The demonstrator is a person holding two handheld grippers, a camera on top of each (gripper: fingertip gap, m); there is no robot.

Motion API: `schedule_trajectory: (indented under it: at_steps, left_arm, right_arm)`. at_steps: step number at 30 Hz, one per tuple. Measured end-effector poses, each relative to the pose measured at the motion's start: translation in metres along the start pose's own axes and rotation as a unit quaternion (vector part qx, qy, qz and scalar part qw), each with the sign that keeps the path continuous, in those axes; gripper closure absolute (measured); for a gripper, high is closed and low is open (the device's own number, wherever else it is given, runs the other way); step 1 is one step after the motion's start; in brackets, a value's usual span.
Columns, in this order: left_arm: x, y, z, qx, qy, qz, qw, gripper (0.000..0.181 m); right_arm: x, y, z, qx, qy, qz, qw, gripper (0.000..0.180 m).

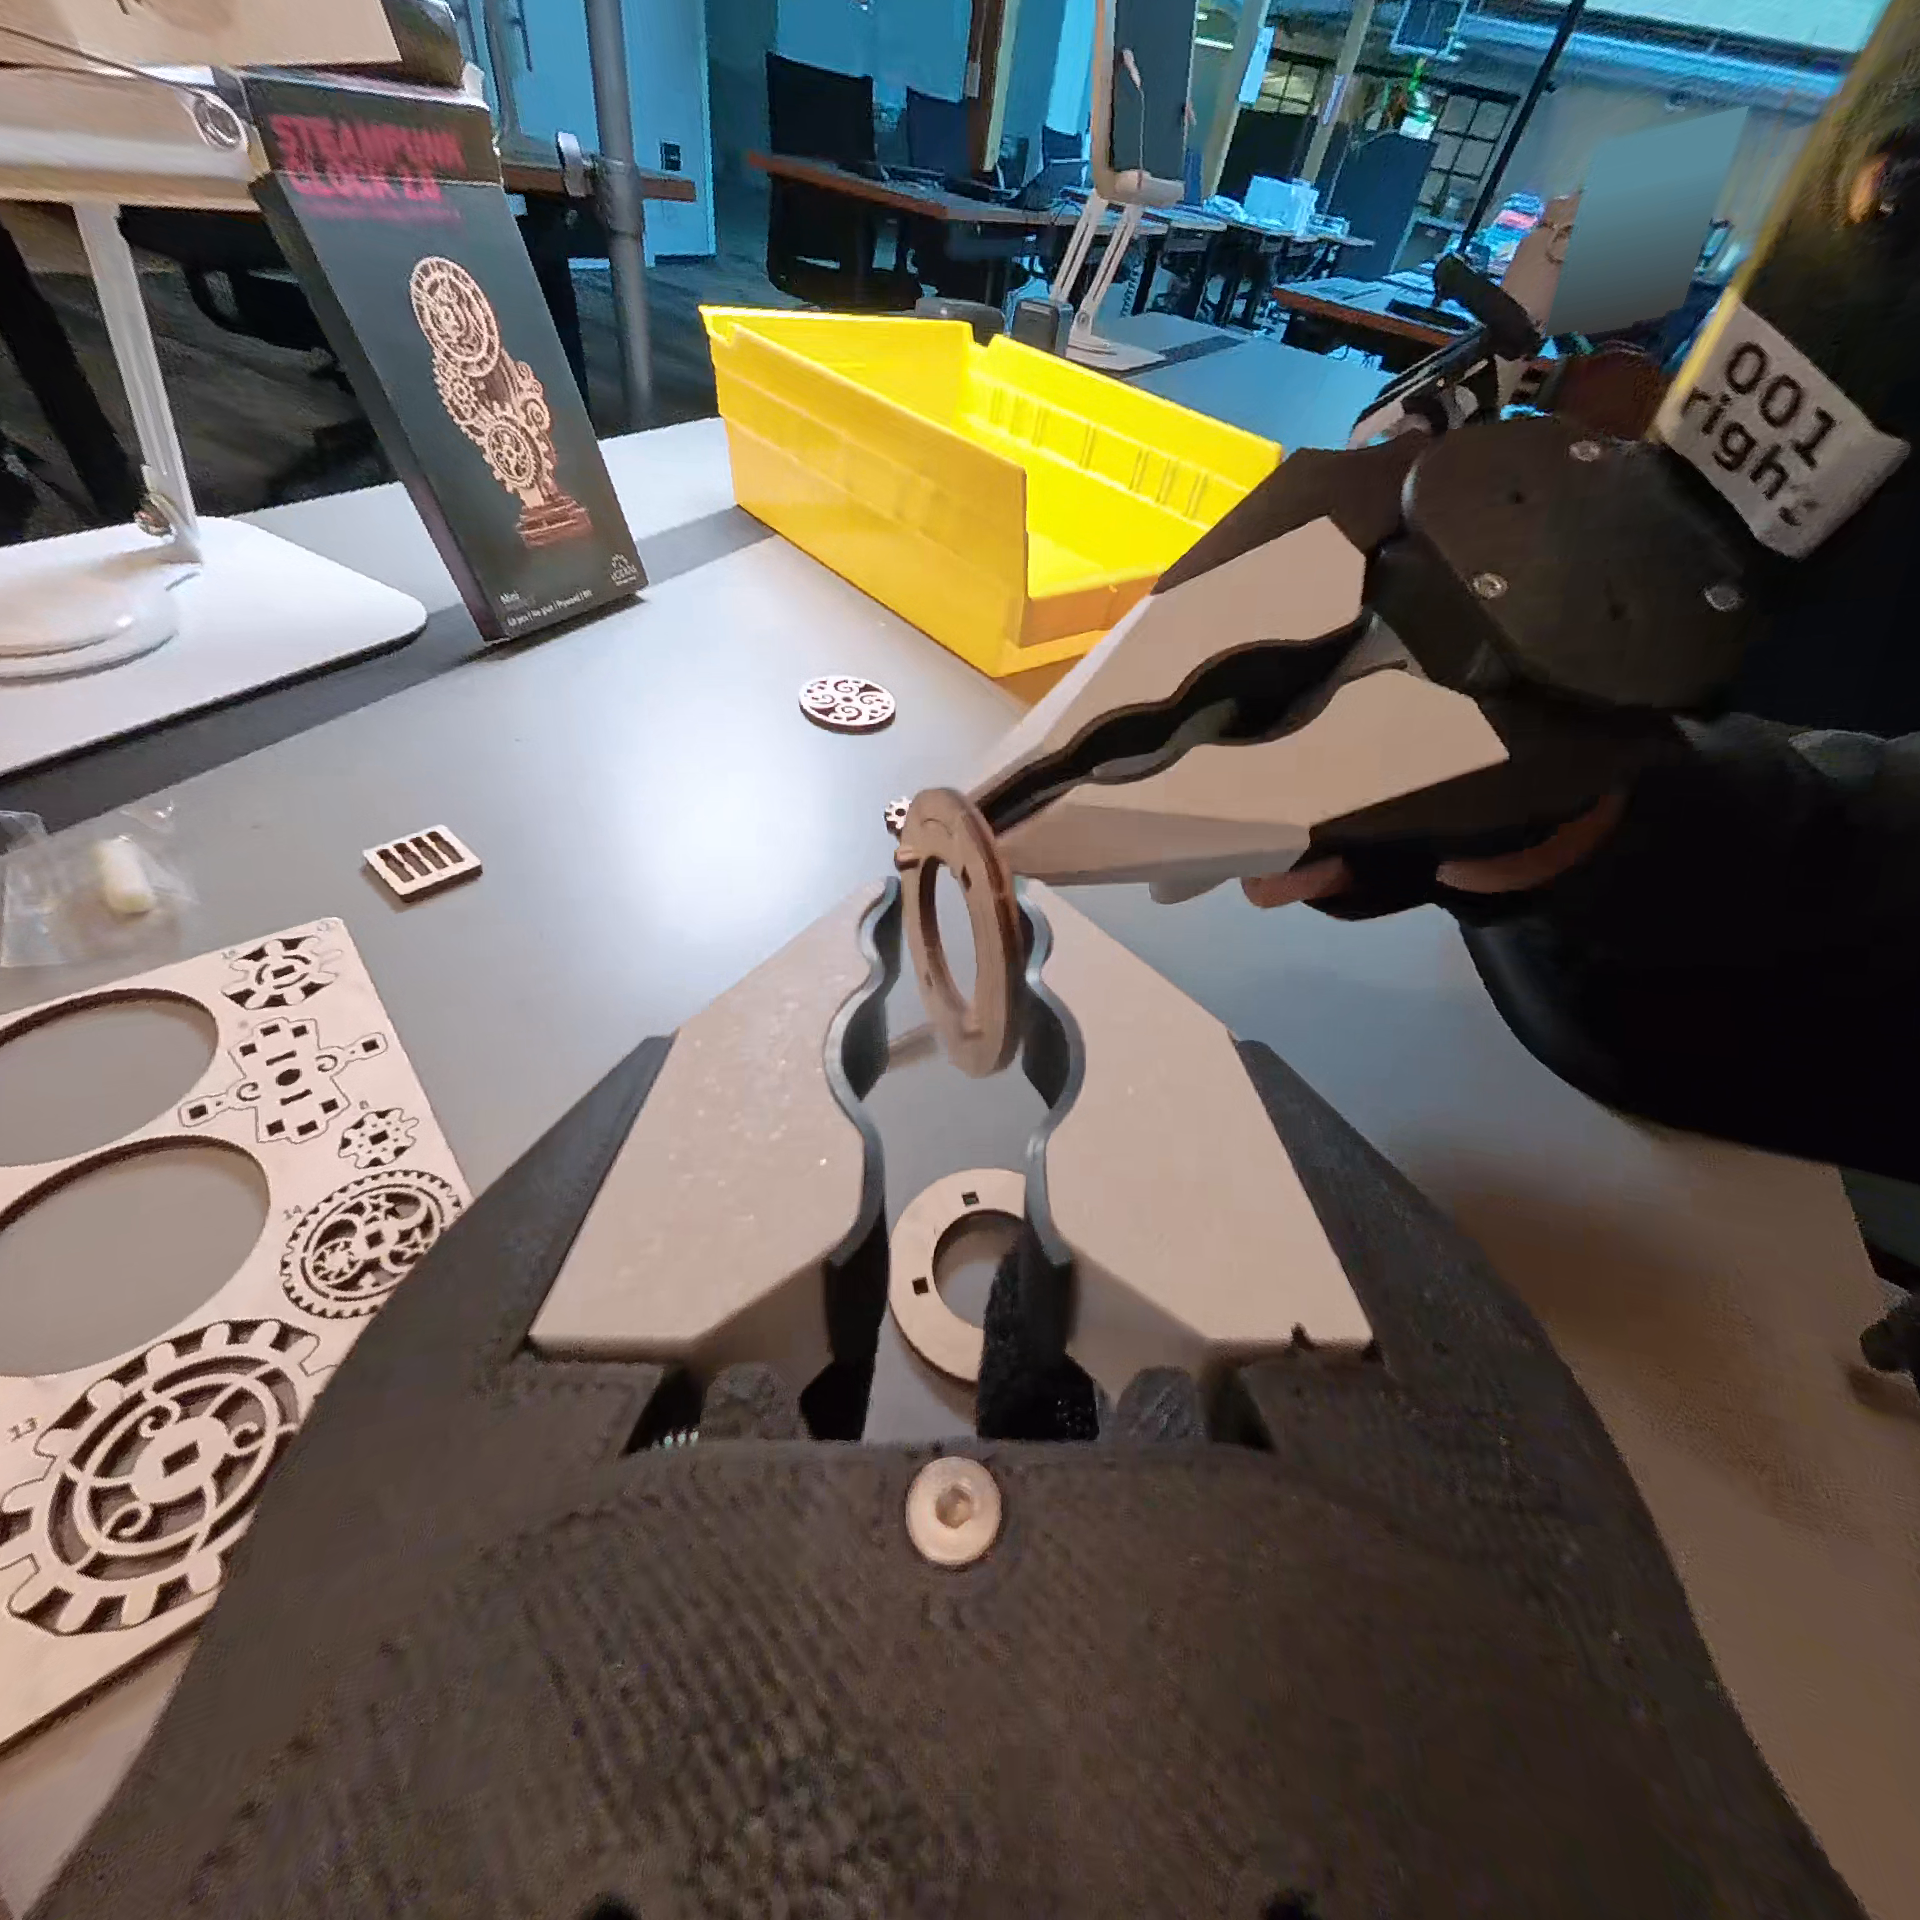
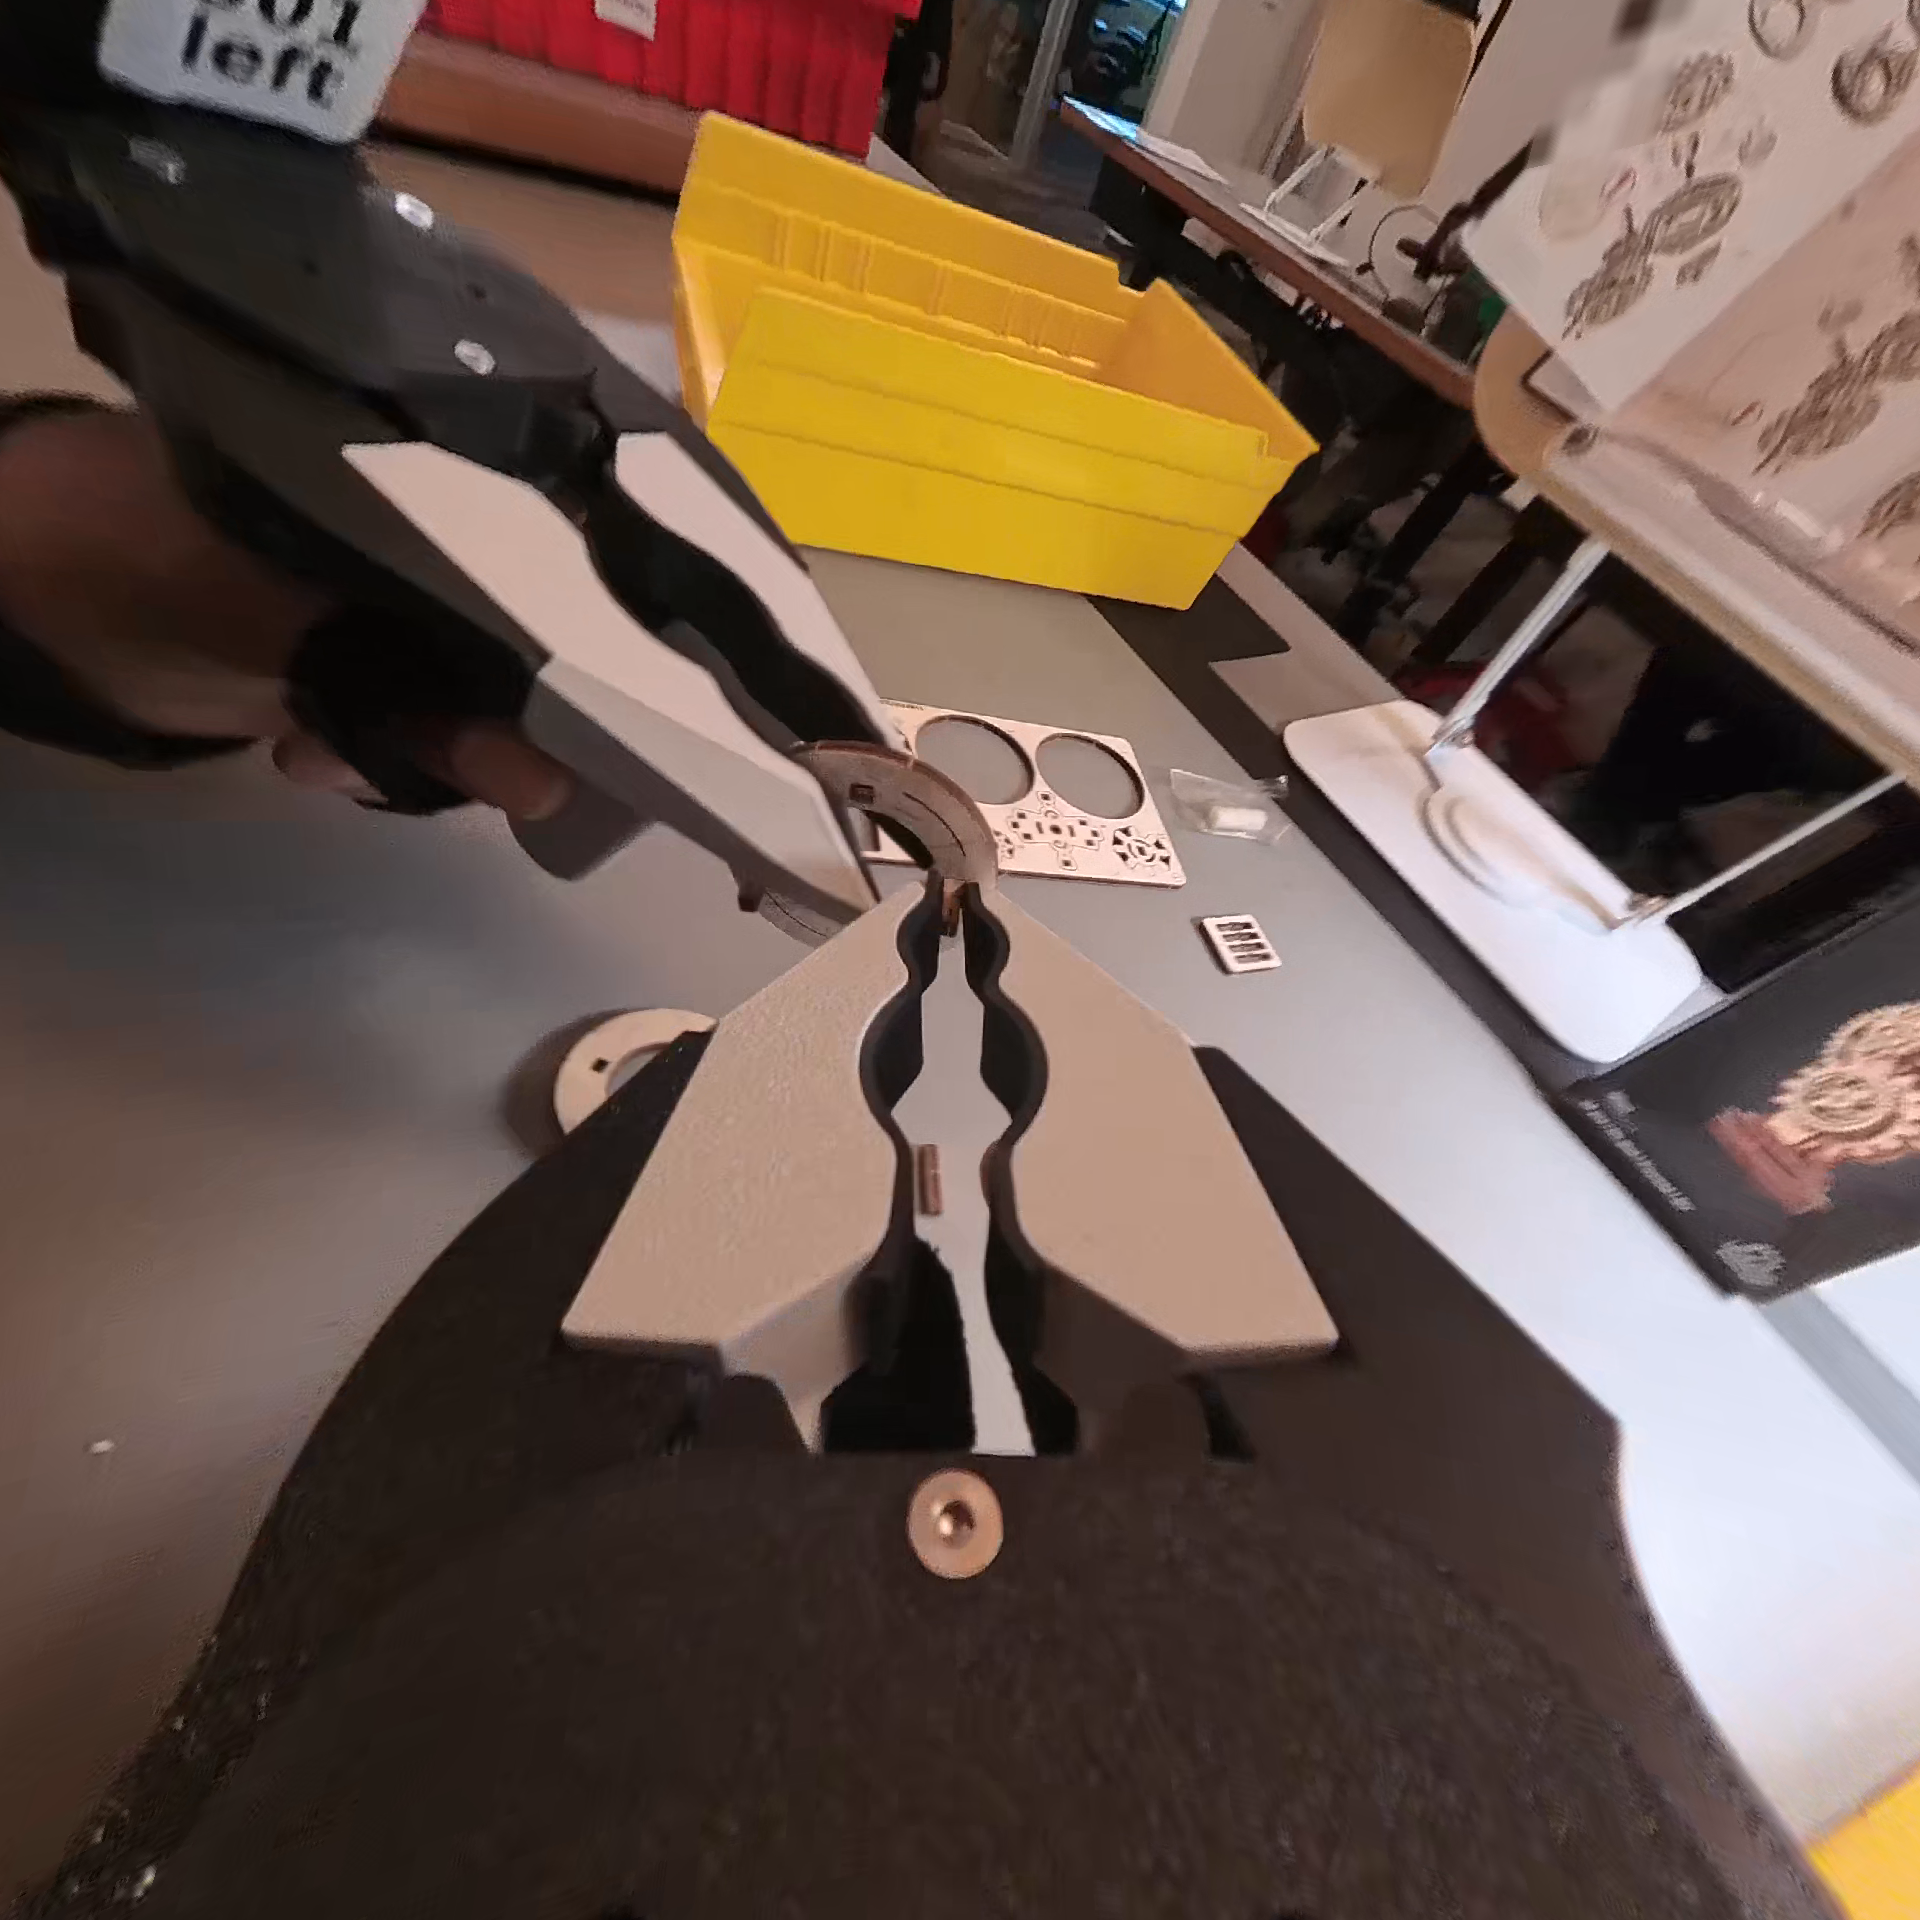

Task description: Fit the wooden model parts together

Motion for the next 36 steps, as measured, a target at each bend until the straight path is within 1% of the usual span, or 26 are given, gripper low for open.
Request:
schedule_trajectory:
  at_steps: [2, 3, 7, 9, 12, 13, 17, 21, 23, 26, 27, 28, 30, 31, 33, 34, 36]
  left_arm:
    - [0.000, -0.002, -0.001, -0.007, -0.009, -0.010, 1.000, 0.169]
    - [0.001, -0.002, -0.002, -0.006, -0.014, -0.011, 1.000, 0.175]
    - [0.000, -0.002, -0.002, -0.001, -0.014, -0.031, 0.999, 0.181]
    - [0.000, -0.001, -0.004, 0.007, -0.023, -0.045, 0.999, 0.181]
    - [0.002, -0.004, -0.006, 0.022, -0.039, -0.079, 0.996, 0.180]
    - [0.001, -0.006, -0.006, 0.026, -0.036, -0.084, 0.996, 0.180]
    - [-0.007, -0.015, -0.006, 0.037, -0.005, -0.084, 0.996, 0.179]
    - [-0.010, -0.020, -0.008, 0.048, 0.015, -0.080, 0.996, 0.178]
    - [-0.007, -0.021, -0.011, 0.056, 0.002, -0.089, 0.994, 0.178]
    - [-0.007, -0.024, -0.012, 0.058, 0.006, -0.093, 0.994, 0.178]
    - [-0.006, -0.024, -0.012, 0.054, 0.002, -0.090, 0.995, 0.178]
    - [-0.007, -0.024, -0.011, 0.045, 0.007, -0.070, 0.997, 0.179]
    - [-0.011, -0.021, -0.009, 0.038, 0.035, -0.014, 0.999, 0.180]
    - [-0.012, -0.018, -0.008, 0.032, 0.045, 0.002, 0.998, 0.178]
    - [-0.015, -0.013, -0.008, 0.031, 0.063, 0.017, 0.997, 0.167]
    - [-0.015, -0.012, -0.007, 0.026, 0.066, 0.024, 0.997, 0.169]
    - [-0.016, -0.014, -0.004, 0.003, 0.062, 0.020, 0.998, 0.174]
  right_arm:
    - [-0.002, -0.001, -0.001, -0.005, 0.044, 0.029, 0.999, 0.178]
    - [-0.003, -0.001, -0.001, -0.008, 0.058, 0.036, 0.998, 0.178]
    - [-0.004, 0.001, -0.001, 0.002, 0.060, 0.045, 0.997, 0.178]
    - [-0.003, 0.002, -0.003, 0.014, 0.014, 0.047, 0.999, 0.177]
    - [0.000, 0.003, -0.003, 0.033, -0.082, 0.064, 0.994, 0.178]
    - [0.000, 0.003, -0.001, 0.036, -0.092, 0.076, 0.992, 0.178]
    - [0.003, 0.001, 0.002, 0.040, -0.090, 0.114, 0.989, 0.178]
    - [0.003, 0.003, 0.002, 0.039, -0.058, 0.144, 0.987, 0.179]
    - [0.002, 0.005, 0.001, 0.042, -0.041, 0.158, 0.986, 0.179]
    - [0.002, 0.006, 0.000, 0.035, -0.012, 0.178, 0.983, 0.179]
    - [0.003, 0.006, 0.001, 0.035, -0.005, 0.177, 0.983, 0.179]
    - [0.004, 0.005, 0.003, 0.033, -0.001, 0.164, 0.986, 0.179]
    - [0.007, 0.005, 0.009, 0.037, -0.027, 0.120, 0.992, 0.179]
    - [0.007, 0.003, 0.010, 0.035, -0.008, 0.101, 0.994, 0.179]
    - [0.005, 0.002, 0.011, 0.036, 0.040, 0.078, 0.995, 0.179]
    - [0.003, 0.001, 0.013, 0.035, 0.057, 0.062, 0.996, 0.179]
    - [0.001, -0.002, 0.015, 0.028, 0.102, 0.068, 0.992, 0.179]
Point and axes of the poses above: each gripper's, where its closed fingertips meet, y back along the fingers, z out of its underside, x = y × z across the jaws, the point moved 9 cm from there along y, back along the fingers, and after that the axes turned 3 degrees about z, right-handed, at the moved point
